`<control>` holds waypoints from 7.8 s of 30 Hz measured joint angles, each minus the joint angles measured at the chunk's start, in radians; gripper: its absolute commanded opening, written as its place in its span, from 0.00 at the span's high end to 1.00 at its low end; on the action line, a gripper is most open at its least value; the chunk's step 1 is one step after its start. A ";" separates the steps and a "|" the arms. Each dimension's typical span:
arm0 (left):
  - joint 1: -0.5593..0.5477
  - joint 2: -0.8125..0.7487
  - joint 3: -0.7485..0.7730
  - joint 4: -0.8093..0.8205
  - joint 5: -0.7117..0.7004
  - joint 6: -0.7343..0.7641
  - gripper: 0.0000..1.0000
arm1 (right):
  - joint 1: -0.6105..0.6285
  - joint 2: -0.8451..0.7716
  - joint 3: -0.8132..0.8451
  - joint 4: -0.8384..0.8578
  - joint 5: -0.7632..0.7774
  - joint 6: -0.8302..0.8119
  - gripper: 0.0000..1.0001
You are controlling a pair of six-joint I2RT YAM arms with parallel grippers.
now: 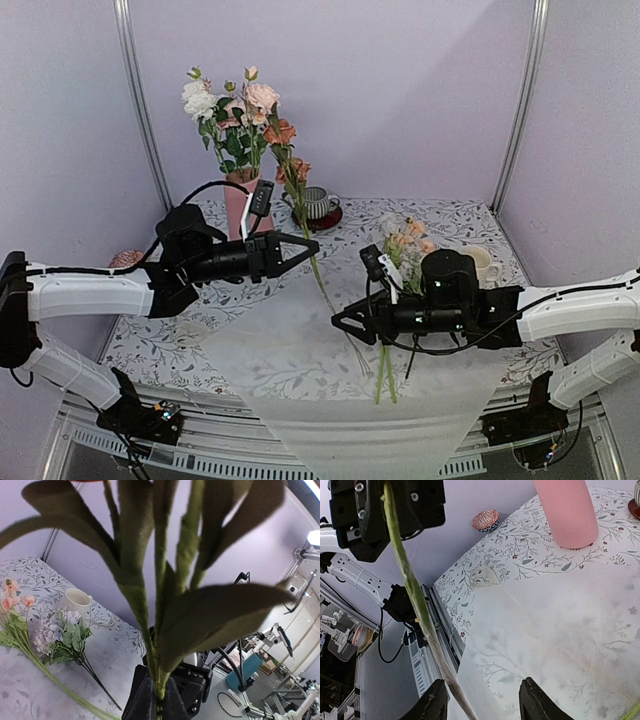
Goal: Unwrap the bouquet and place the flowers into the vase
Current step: Pass from the right arm to the left, then place the fake flower in the vase.
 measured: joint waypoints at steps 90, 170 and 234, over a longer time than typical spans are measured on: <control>-0.001 -0.164 -0.167 -0.057 -0.294 -0.025 1.00 | 0.217 0.206 -0.073 0.094 0.003 0.065 0.98; 0.456 0.053 0.840 -0.760 -0.618 0.584 1.00 | -0.237 0.142 -0.082 0.214 0.495 -0.291 0.02; 0.484 -0.380 0.005 -0.892 -0.377 0.312 0.02 | -0.237 0.058 -0.039 -0.087 0.439 -0.072 0.02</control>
